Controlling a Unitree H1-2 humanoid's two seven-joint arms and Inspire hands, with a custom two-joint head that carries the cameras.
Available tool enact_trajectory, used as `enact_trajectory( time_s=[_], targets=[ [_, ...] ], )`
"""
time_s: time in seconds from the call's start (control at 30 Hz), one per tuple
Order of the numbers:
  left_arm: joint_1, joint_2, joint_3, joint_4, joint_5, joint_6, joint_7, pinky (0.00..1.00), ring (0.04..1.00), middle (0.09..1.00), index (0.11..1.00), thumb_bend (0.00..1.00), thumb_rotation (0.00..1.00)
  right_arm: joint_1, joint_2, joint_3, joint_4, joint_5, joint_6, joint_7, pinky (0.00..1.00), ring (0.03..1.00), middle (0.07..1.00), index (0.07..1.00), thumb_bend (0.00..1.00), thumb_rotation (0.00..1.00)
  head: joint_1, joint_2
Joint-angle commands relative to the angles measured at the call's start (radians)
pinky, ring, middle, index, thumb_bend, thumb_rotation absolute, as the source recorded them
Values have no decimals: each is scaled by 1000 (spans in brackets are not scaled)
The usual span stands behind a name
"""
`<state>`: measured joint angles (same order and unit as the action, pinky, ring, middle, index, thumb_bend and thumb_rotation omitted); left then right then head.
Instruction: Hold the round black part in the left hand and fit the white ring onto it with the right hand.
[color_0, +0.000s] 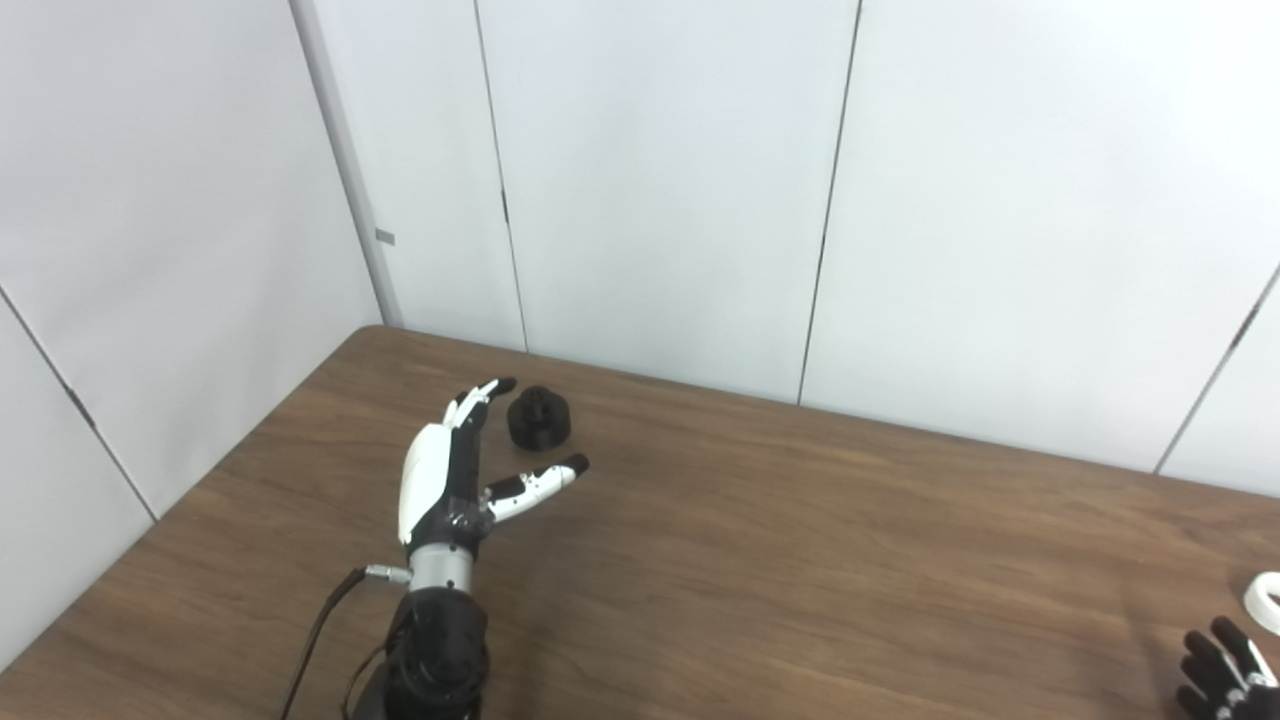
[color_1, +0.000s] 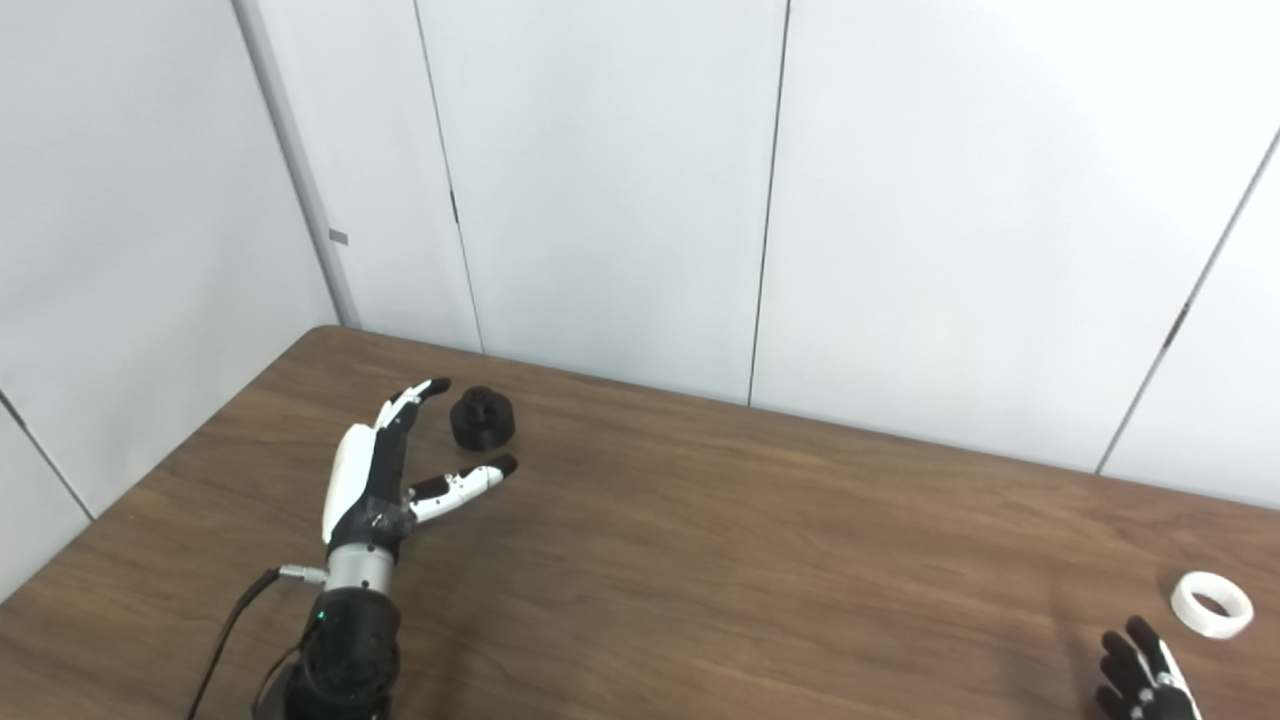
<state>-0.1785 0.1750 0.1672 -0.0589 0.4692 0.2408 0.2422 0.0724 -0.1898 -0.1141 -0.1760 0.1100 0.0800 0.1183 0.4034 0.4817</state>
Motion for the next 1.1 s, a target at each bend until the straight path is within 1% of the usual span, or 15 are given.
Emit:
enact_trajectory(
  time_s=[0.0,0.2,0.3,0.33,0.57,0.73,0.83,1.07],
  targets=[
    [-51,39,2,4,28,-3,28,977,987,934,862,872,313,8,-7,-4,-19,-2,10,-6,1000,954,946,961,508,1000,-1,1],
    [-80,73,-4,60,38,16,27,991,988,940,862,883,326,11,-9,-4,-20,-3,11,-5,1000,956,941,959,507,1000,-3,4],
    [-97,91,-9,100,39,19,27,1000,991,941,860,898,330,13,-18,2,-21,10,13,14,1000,971,958,975,519,1000,-6,5],
    [-103,97,-13,116,41,14,30,1000,986,937,859,898,331,12,-23,4,-18,17,8,23,1000,987,972,992,531,1000,-6,5],
    [-143,127,-26,213,35,-14,55,1000,980,930,850,912,336,-3,-43,1,41,67,-53,66,1000,997,985,1000,533,1000,-6,5],
    [-175,143,-35,267,32,7,54,1000,987,938,853,923,349,-8,-49,0,69,88,-81,78,1000,997,987,1000,541,1000,-13,10],
    [-192,157,-51,297,45,16,54,1000,986,938,855,931,362,-8,-49,1,72,83,-84,74,1000,991,980,997,540,1000,-16,10],
    [-251,173,-67,371,45,36,57,1000,984,931,852,946,337,-7,-47,3,69,79,-79,71,1000,998,986,1000,548,1000,-21,9]
  ],
)
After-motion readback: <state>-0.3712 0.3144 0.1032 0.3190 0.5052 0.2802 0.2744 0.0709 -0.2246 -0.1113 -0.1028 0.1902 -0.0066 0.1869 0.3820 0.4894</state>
